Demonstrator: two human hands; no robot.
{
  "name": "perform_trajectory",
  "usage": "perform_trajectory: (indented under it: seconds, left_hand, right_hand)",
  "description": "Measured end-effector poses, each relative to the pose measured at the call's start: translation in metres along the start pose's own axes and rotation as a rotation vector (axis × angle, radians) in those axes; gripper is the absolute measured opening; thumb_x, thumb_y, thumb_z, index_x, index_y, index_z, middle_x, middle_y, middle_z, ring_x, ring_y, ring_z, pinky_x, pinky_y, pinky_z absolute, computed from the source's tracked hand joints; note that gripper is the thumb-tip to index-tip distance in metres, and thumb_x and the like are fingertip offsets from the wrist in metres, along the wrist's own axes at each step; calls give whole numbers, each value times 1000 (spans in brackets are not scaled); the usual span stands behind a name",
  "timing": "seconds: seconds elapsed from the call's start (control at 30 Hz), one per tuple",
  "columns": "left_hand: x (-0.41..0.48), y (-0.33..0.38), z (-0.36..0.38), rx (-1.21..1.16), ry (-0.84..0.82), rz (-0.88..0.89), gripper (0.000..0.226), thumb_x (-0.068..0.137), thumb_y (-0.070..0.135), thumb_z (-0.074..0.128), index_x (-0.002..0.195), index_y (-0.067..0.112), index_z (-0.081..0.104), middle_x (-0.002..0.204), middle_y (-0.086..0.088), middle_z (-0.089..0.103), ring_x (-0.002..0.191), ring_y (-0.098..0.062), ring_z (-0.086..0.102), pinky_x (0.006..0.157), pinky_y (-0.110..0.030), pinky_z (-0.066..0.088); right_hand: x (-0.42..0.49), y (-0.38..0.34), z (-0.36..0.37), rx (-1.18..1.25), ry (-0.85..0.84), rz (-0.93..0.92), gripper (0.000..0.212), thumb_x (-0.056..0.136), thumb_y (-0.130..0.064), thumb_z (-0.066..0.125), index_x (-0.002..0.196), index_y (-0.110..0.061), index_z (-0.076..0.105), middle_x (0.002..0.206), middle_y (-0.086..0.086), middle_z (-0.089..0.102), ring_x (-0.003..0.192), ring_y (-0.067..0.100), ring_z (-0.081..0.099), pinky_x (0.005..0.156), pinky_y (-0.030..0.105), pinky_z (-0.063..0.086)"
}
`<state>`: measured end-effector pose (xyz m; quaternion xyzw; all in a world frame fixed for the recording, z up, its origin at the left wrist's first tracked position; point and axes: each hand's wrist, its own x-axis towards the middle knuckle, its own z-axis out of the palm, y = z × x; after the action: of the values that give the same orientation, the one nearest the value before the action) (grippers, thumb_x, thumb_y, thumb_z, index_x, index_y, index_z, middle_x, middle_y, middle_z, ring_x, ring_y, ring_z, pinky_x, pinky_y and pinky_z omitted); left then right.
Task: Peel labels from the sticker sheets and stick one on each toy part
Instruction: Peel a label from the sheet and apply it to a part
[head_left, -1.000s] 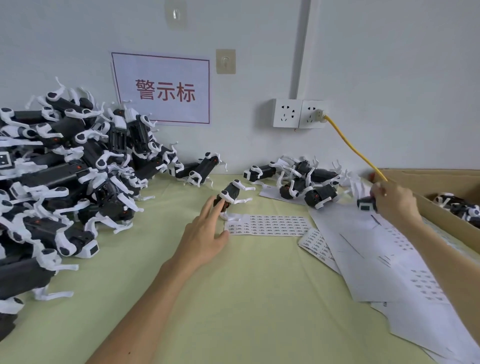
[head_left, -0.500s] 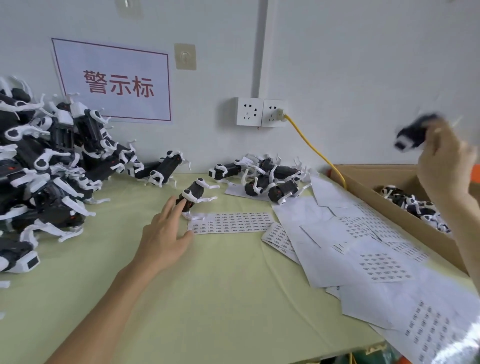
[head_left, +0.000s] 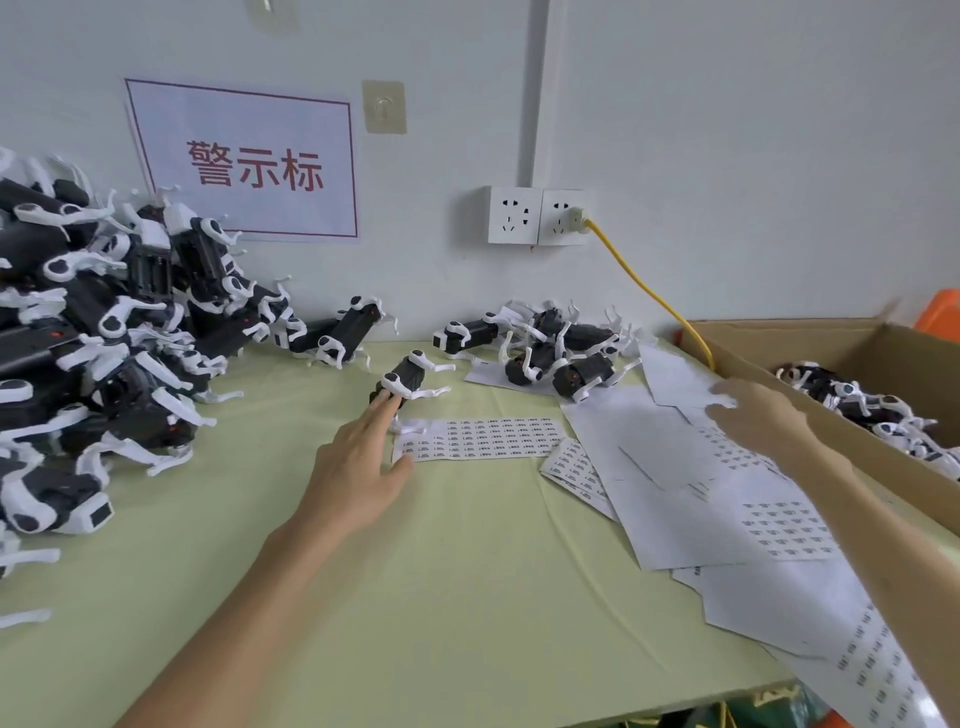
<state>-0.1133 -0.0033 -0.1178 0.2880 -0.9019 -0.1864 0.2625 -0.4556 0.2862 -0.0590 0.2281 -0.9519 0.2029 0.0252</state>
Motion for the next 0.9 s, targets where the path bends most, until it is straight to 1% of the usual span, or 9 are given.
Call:
perform_trajectory:
  seconds: [0.1,0.23,0.43,0.53,0.6,0.73,0.77,0.83,0.9]
  left_hand:
    - [-1,-1,1,0,-64,-45,69,99,27,57,160,30,25,149,7,51,141,-22,41,107,-42,34]
    - [-2,2,-2,21,-91,-29,70,97,27,58,159,33,27,143,15,53,138,-17,42,104,-39,31]
    - [-1,0,-7,89,52,-172,51,99,28,57,148,25,45,148,6,53,137,-23,45,107,-42,31]
    - [1,-3,-11,67,35,-291,54,99,28,54,152,24,41,155,5,47,141,-23,41,110,-42,28]
    - [2,-2,-13,57,14,-331,55,99,29,52,153,25,40,155,5,48,141,-22,44,112,-42,28]
    - [3,1,-14,1,53,-360,45,101,30,47,146,26,49,146,4,57,135,-22,51,111,-40,29]
    - [3,1,-14,-37,68,-356,41,102,31,46,143,26,53,143,4,59,132,-22,53,110,-38,32]
    - [4,2,-15,-191,103,-321,32,104,30,48,132,23,62,134,3,65,124,-21,59,101,-34,40]
    - [5,7,-16,-428,134,-307,24,105,26,49,117,20,69,120,2,70,113,-20,63,88,-30,44]
  right_hand:
    - [-12,-57,18,182,-60,-188,34,99,-24,61,133,-18,63,136,9,63,121,28,59,99,36,45]
    - [-32,-138,48,288,-165,-390,41,97,-27,65,136,-20,59,131,3,65,116,23,60,95,31,44]
    - [-65,-241,97,414,-328,-551,67,91,-43,72,147,-21,43,143,6,52,123,22,57,91,31,45]
    - [-76,-271,118,454,-321,-500,45,96,-43,63,130,-12,60,135,9,62,117,27,60,94,36,48]
    - [-81,-281,129,536,-279,-444,34,100,-37,57,107,-5,65,116,12,71,102,31,64,84,38,51]
    - [-86,-280,129,750,-230,-407,27,103,-30,54,108,-6,66,105,6,66,93,21,58,64,23,43]
    - [-86,-278,126,819,-236,-395,26,103,-30,54,105,-8,67,104,6,66,95,23,59,67,21,45]
    - [-84,-273,119,985,-279,-334,23,102,-30,56,94,-11,67,106,9,69,105,28,64,86,35,52]
    - [-84,-269,107,1157,-333,-264,22,102,-28,56,85,-17,64,102,5,70,112,29,67,93,43,53]
